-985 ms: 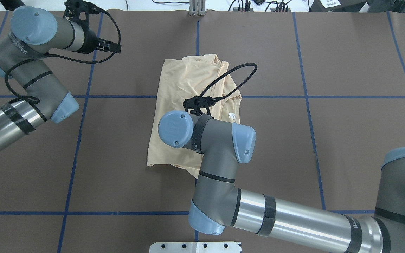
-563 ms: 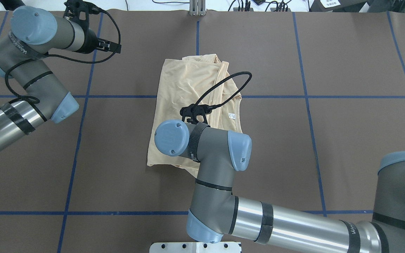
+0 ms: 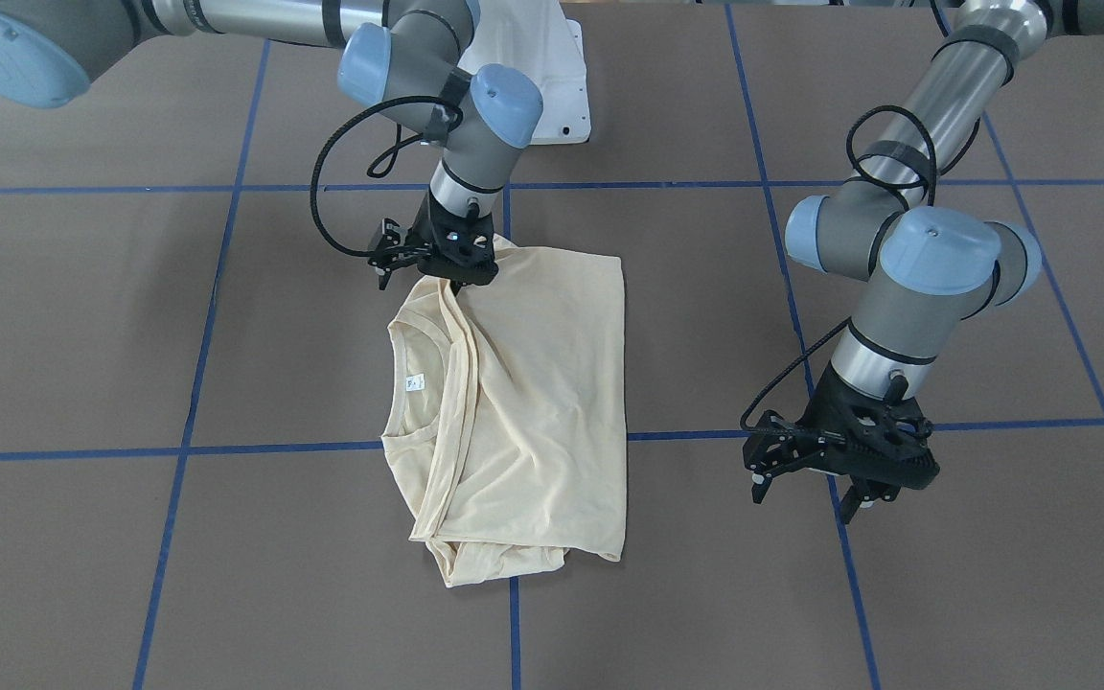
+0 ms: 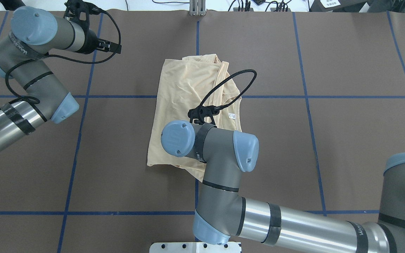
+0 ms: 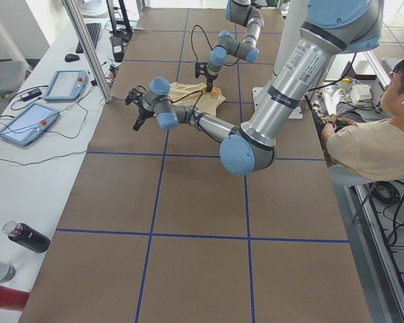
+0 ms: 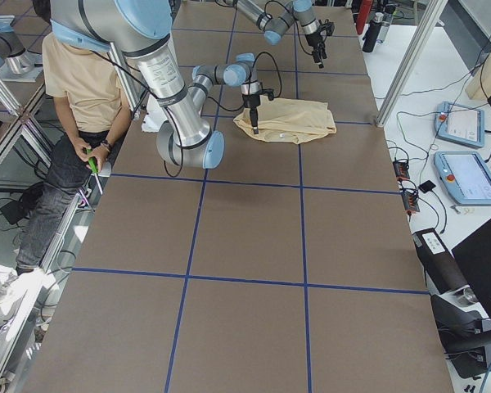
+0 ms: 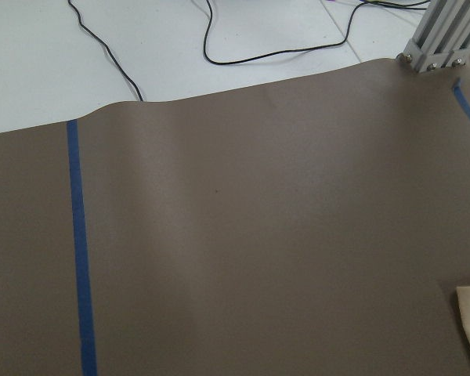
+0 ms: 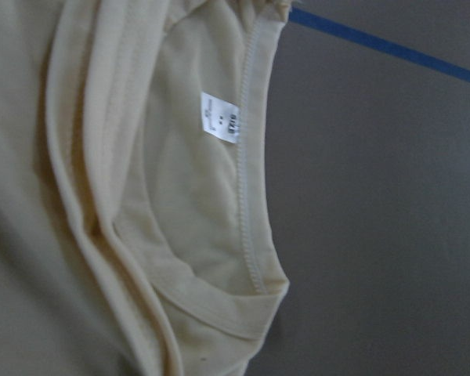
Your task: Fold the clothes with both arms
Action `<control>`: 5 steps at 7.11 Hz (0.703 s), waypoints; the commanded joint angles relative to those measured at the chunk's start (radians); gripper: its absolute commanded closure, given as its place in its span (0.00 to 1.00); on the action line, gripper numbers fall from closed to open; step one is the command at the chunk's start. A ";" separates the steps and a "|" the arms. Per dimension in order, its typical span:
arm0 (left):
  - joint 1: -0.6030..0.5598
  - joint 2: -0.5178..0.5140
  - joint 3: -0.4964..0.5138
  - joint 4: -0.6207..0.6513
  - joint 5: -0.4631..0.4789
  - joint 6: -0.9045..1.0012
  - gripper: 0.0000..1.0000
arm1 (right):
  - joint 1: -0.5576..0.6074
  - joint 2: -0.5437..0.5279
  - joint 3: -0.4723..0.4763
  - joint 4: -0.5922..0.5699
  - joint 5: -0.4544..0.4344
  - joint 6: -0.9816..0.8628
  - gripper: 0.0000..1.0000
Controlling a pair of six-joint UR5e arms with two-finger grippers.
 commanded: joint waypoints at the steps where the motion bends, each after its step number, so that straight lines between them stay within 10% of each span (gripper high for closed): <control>1: 0.000 0.001 -0.003 0.000 0.000 0.000 0.00 | 0.007 -0.133 0.126 -0.002 -0.005 -0.014 0.00; 5: 0.041 0.054 -0.166 0.012 -0.118 -0.261 0.00 | 0.100 -0.167 0.349 0.075 0.019 0.003 0.00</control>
